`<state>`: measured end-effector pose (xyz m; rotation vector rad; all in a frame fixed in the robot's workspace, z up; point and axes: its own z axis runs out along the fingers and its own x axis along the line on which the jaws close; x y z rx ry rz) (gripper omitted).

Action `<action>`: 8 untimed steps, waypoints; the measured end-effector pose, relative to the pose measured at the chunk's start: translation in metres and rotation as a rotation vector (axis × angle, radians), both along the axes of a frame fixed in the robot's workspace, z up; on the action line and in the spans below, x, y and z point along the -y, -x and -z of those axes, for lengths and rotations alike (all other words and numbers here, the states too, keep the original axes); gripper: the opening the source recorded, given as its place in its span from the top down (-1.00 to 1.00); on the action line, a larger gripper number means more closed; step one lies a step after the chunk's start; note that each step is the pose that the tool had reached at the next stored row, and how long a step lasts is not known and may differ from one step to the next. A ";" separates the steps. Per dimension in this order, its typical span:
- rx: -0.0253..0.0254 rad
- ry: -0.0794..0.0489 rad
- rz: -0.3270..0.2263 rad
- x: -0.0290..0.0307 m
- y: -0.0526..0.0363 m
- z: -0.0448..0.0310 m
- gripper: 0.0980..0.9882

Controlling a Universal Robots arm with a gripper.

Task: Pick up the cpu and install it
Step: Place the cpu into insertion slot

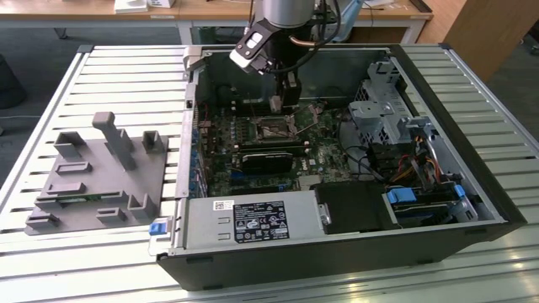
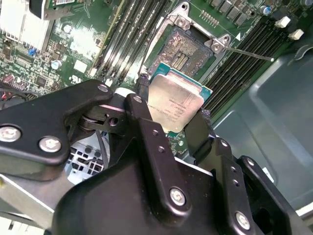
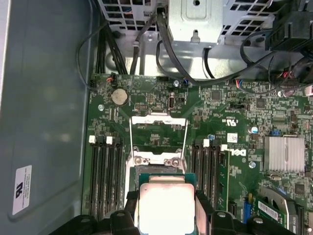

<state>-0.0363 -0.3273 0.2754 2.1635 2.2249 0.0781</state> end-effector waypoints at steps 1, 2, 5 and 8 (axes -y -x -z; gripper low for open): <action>0.0000 0.000 0.000 0.0000 0.0006 0.0007 0.00; 0.0000 0.000 0.001 0.0000 0.0011 0.0014 0.00; -0.0001 0.000 0.002 -0.0002 0.0014 0.0049 0.00; 0.0000 0.000 0.003 -0.0002 0.0015 0.0090 0.00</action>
